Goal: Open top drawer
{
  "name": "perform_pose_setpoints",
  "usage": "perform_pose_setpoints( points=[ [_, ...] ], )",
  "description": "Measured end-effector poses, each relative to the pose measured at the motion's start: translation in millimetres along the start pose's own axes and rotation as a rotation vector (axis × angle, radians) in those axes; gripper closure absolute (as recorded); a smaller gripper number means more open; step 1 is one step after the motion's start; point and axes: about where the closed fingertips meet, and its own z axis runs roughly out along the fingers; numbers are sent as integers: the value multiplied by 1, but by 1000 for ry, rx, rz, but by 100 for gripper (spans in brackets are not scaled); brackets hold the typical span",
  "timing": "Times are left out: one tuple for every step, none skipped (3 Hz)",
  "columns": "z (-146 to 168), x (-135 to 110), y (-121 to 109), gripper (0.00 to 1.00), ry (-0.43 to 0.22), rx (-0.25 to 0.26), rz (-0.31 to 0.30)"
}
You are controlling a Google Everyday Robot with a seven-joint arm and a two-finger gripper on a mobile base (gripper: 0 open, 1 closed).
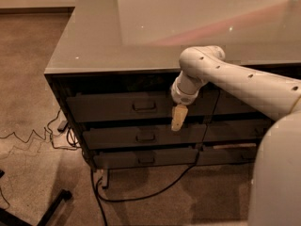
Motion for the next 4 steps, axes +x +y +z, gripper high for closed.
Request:
perform_pose_setpoints(
  points=[
    [11, 3, -7, 0, 18, -5, 1],
    [17, 4, -16, 19, 26, -18, -14],
    [10, 12, -5, 42, 44, -35, -47],
    [2, 20, 1, 65, 58, -38, -54]
  ],
)
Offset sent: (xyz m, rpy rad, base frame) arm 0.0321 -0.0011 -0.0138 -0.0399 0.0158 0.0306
